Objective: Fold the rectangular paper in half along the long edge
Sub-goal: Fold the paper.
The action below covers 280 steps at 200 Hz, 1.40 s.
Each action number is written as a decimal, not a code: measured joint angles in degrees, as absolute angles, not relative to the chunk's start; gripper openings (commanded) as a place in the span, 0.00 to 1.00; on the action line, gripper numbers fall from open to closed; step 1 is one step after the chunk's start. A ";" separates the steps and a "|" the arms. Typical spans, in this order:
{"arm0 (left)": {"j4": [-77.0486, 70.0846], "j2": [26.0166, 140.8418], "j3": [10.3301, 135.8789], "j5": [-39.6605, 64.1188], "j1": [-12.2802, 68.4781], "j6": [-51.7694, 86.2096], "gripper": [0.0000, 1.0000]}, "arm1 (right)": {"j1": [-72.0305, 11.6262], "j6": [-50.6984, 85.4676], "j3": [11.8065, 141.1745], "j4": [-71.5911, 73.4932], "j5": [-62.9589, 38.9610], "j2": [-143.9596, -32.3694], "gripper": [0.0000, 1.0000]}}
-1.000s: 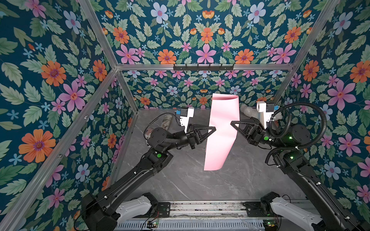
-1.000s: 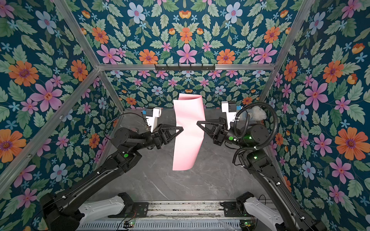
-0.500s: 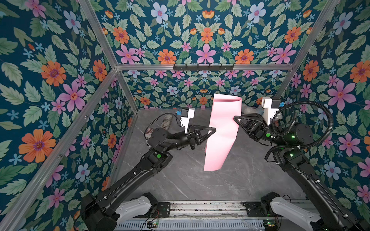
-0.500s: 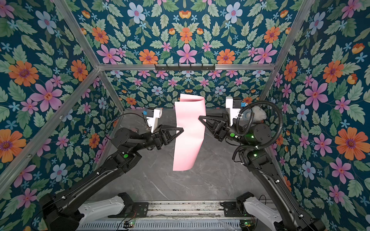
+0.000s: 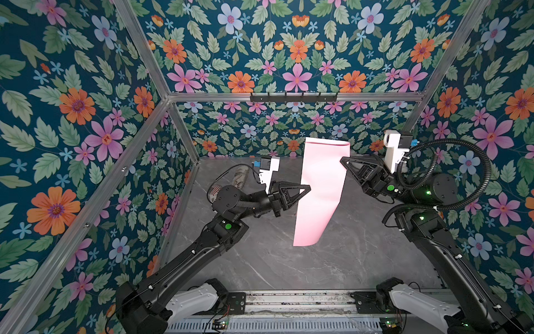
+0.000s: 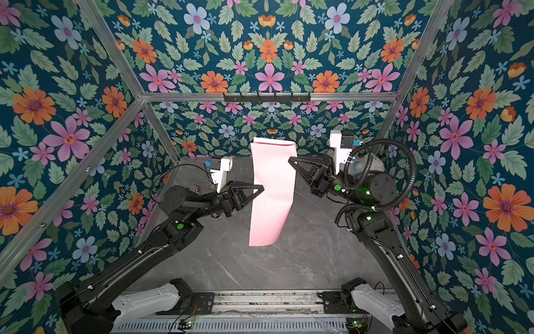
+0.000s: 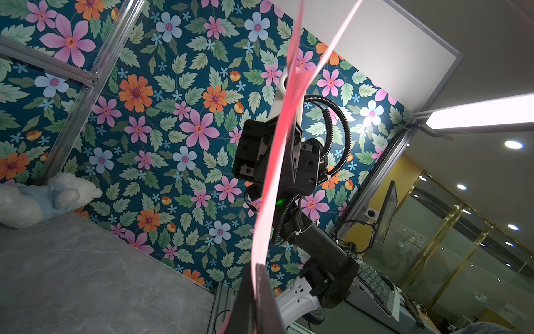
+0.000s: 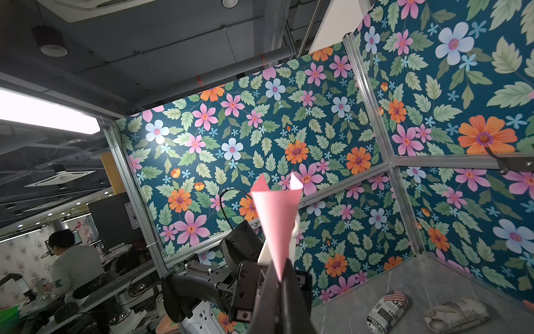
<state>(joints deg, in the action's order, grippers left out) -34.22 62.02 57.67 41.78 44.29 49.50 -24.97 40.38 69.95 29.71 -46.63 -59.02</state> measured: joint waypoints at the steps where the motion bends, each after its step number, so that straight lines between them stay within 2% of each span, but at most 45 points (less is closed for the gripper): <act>1: -34.22 62.02 57.67 41.78 44.29 49.50 0.00 | -24.95 40.38 70.00 29.71 -46.61 -59.05 0.06; 7: -34.15 62.02 57.63 41.85 44.29 49.50 0.00 | -24.77 40.18 70.26 29.76 -46.50 -59.20 0.00; 12: -34.09 62.02 57.60 41.85 44.29 49.50 0.00 | -24.56 39.86 70.46 29.80 -46.50 -59.31 0.00; 22: -33.82 62.02 57.58 41.82 44.29 49.50 0.00 | -24.53 39.79 70.78 29.85 -46.57 -59.53 0.16; 26: -33.82 62.02 57.58 41.80 44.29 49.50 0.00 | -24.53 40.34 71.05 29.74 -46.61 -59.68 0.18; 41: -33.82 62.00 57.58 41.82 44.29 49.50 0.00 | -24.49 40.16 71.77 29.74 -46.54 -60.01 0.09; 47: -33.82 62.00 57.58 41.82 44.29 49.50 0.00 | -24.36 39.66 72.03 29.95 -46.57 -60.16 0.09; 59: -33.74 62.00 57.58 41.82 44.29 49.50 0.00 | -24.23 39.77 72.51 30.35 -46.61 -60.51 0.21; 64: -33.78 62.00 57.58 41.82 44.29 49.50 0.00 | -24.21 40.05 72.73 30.39 -46.65 -60.71 0.23; 69: -33.78 62.00 57.58 41.82 44.29 49.50 0.00 | -24.14 40.03 72.95 30.39 -46.68 -60.86 0.21; 91: -33.71 62.00 57.58 41.82 44.29 49.50 0.00 | -23.62 39.83 73.78 31.51 -46.74 -61.58 0.00; 99: -33.78 62.00 57.58 41.82 44.29 49.50 0.00 | -23.62 40.75 74.13 31.88 -47.11 -61.89 0.01; 105: -33.76 62.00 57.58 41.82 44.29 49.52 0.00 | -23.64 40.64 74.30 32.18 -47.24 -62.11 0.09; 109: -33.78 62.00 57.58 41.82 44.29 49.52 0.00 | -23.64 40.71 74.41 32.38 -47.42 -62.26 0.12; 113: -33.78 62.00 57.58 41.82 44.29 49.52 0.00 | -23.64 40.71 74.50 32.42 -47.48 -62.33 0.09; 119: -33.74 62.00 57.56 41.82 44.29 49.52 0.00 | -23.64 40.66 74.52 32.56 -47.51 -62.43 0.00; 139: -33.67 61.89 57.56 41.82 44.29 49.50 0.00 | -23.64 41.25 74.37 33.17 -47.70 -62.43 0.00; 150: -33.61 61.78 57.56 41.80 44.29 49.50 0.00 | -23.64 41.25 74.08 33.39 -47.79 -62.30 0.25; 175: -33.58 61.69 57.69 41.67 44.29 49.50 0.00 | -23.64 41.93 72.40 33.82 -47.88 -61.32 0.41; 212: -33.93 62.37 59.81 41.01 44.29 49.25 0.00 | -24.25 44.12 64.66 34.35 -49.34 -57.69 0.42; 244: -35.35 64.38 61.54 40.60 44.29 49.12 0.00 | -29.56 44.95 59.00 30.63 -48.58 -54.06 0.41; 263: -36.40 65.80 61.84 40.58 44.29 49.41 0.00 | -32.42 43.62 58.15 28.40 -47.35 -52.31 0.37; 280: -36.62 66.22 61.87 40.42 44.29 49.60 0.00 | -32.77 43.20 57.43 26.94 -46.11 -50.94 0.29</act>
